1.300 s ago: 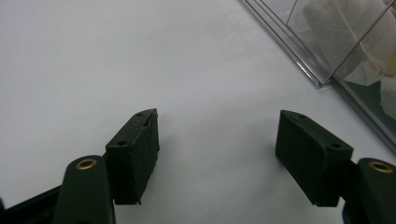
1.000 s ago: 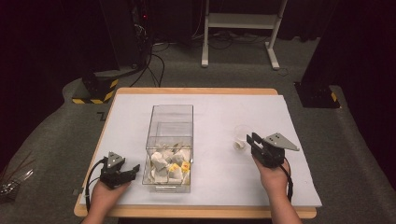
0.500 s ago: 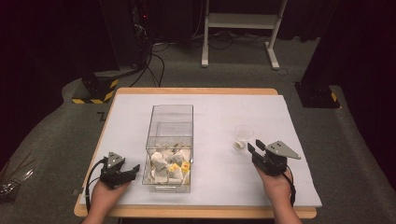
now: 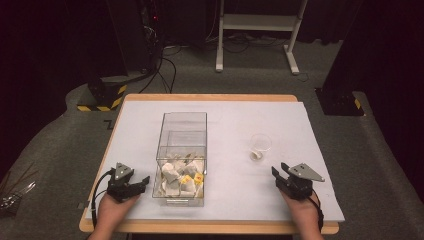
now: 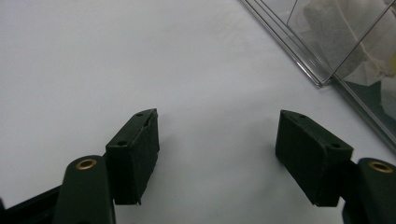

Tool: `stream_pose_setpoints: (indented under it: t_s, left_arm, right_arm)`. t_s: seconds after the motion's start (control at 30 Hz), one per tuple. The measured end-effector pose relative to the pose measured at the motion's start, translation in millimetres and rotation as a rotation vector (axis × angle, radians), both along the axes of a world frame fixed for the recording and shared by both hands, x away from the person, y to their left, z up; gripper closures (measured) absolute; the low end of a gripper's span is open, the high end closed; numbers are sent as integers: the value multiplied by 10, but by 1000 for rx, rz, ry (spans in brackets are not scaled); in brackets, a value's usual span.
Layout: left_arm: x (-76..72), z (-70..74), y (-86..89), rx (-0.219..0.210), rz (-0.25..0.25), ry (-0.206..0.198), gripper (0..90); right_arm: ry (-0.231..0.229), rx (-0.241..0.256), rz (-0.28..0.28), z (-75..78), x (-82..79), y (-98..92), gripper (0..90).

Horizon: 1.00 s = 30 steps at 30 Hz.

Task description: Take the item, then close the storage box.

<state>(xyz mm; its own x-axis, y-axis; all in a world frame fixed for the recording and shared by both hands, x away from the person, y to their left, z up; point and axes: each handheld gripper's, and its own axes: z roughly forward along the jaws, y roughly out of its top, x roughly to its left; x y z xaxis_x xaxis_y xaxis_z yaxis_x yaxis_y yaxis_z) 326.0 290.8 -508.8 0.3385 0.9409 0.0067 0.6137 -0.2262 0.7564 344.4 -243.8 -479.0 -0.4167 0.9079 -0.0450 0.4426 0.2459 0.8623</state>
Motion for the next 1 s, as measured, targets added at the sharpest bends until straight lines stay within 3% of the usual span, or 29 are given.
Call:
stream_pose_setpoints:
  t_s: [0.23,0.43,0.7,1.0]
  left_arm:
    - [-3,1,-2,0,4,-3,315]
    - [-5,4,-3,1,-1,-2,324]
    - [-43,21,2,3,-15,-13,336]
    - [-164,162,27,-77,-27,-77,335]
  right_arm:
    - [81,-20,-3,-139,47,48,544]
    - [112,-56,-1,-206,88,101,543]
    - [144,-58,-17,-218,119,104,542]
    - [167,-58,-21,-224,137,106,536]
